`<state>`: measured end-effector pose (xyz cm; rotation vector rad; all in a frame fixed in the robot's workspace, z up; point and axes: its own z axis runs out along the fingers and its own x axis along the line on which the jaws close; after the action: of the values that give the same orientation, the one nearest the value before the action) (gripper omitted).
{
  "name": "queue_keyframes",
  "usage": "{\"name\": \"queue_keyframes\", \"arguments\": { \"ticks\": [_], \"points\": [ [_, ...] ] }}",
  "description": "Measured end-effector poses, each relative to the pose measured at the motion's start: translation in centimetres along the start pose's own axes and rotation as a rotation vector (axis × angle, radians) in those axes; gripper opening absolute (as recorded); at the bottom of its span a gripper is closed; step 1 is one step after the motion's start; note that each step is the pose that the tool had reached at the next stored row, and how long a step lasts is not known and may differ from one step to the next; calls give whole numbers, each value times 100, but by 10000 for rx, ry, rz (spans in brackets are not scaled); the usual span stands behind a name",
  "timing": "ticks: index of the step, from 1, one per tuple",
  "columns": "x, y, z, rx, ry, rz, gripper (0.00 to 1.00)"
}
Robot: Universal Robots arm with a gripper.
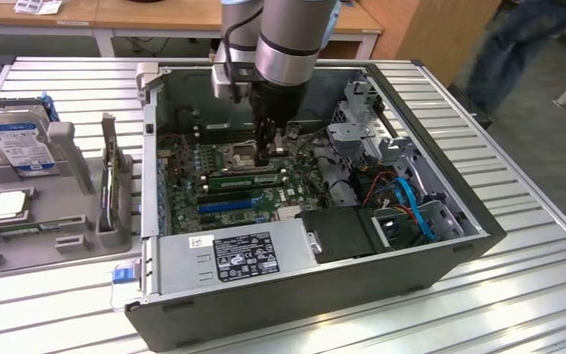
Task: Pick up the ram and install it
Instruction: 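Press down the ram until it locks into place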
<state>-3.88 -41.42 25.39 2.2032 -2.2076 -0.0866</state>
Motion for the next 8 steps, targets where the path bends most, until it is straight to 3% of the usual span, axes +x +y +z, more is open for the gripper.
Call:
{"name": "queue_keyframes", "arguments": {
  "ticks": [8],
  "points": [
    [0, 161, 9, 8, 0, 0, 10]
  ]
}}
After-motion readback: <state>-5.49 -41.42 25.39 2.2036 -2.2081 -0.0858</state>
